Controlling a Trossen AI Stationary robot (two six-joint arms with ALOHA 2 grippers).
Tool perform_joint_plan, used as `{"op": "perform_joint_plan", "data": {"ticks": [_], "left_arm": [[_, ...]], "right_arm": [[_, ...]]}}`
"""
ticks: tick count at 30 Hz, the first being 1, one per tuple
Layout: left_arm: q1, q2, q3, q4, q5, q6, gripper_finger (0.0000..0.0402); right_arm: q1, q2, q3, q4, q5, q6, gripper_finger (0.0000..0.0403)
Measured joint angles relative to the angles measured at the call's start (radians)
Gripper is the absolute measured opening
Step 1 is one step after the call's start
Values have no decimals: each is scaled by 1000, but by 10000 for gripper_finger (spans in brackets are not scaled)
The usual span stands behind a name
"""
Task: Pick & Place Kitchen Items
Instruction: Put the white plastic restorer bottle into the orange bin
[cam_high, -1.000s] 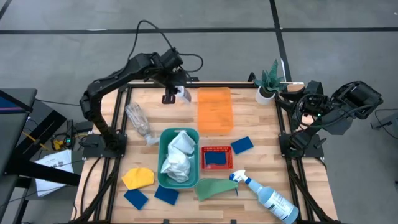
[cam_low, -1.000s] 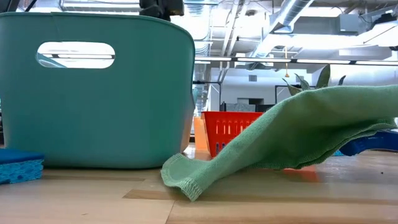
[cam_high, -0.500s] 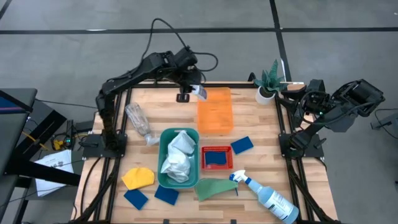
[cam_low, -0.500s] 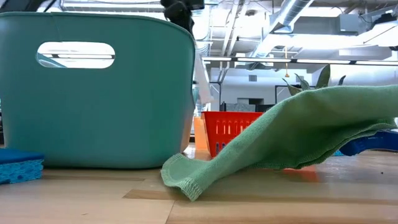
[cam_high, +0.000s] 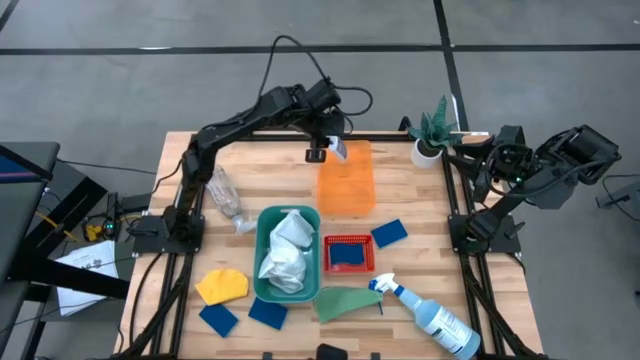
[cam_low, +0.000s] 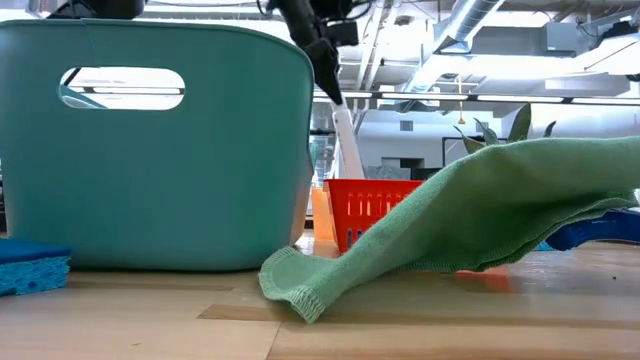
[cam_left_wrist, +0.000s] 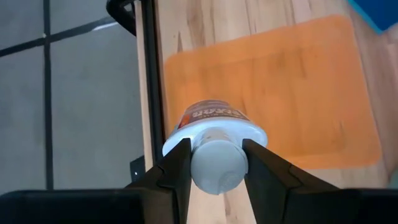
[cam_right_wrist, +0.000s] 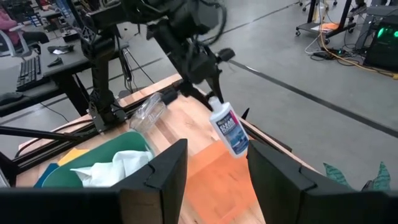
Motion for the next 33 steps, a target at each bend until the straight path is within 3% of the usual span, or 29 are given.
{"op": "perform_joint_plan", "data": {"ticks": [7,33], "left_arm": [[0,48,-3,4,3,-7,110],[-3,47,-24,-98,90,-82,110]], "right_arm": [[0,-12,0,0,11,-19,159],[0,-11,0,0,20,-48,159]]}}
